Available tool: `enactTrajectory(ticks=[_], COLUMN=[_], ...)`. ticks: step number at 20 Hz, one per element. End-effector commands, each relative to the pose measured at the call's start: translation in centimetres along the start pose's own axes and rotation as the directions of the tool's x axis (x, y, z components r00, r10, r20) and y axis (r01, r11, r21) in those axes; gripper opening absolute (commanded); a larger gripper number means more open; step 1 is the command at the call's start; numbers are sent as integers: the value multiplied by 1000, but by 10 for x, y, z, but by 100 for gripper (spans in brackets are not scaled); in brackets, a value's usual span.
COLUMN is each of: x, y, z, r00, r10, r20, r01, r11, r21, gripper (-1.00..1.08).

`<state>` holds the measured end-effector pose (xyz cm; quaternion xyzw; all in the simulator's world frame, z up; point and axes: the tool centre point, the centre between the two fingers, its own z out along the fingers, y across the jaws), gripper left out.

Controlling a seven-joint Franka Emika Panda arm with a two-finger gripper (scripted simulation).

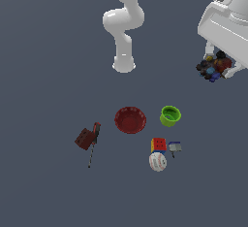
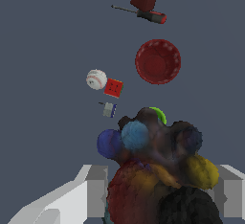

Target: Pick up a designated object from a clutter of objects.

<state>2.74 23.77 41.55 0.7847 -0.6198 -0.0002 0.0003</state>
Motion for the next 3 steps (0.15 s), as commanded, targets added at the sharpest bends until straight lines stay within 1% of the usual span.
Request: enactTrajectory(ticks=[1,3], x=[-1,-1], y=[-1,-1], z=[-4,-4], r00=[1000,1000], r10=[0,0], r20=[0,0], r01=[0,0], r11=[1000,1000], r21=[1,1], gripper=[-100,-100])
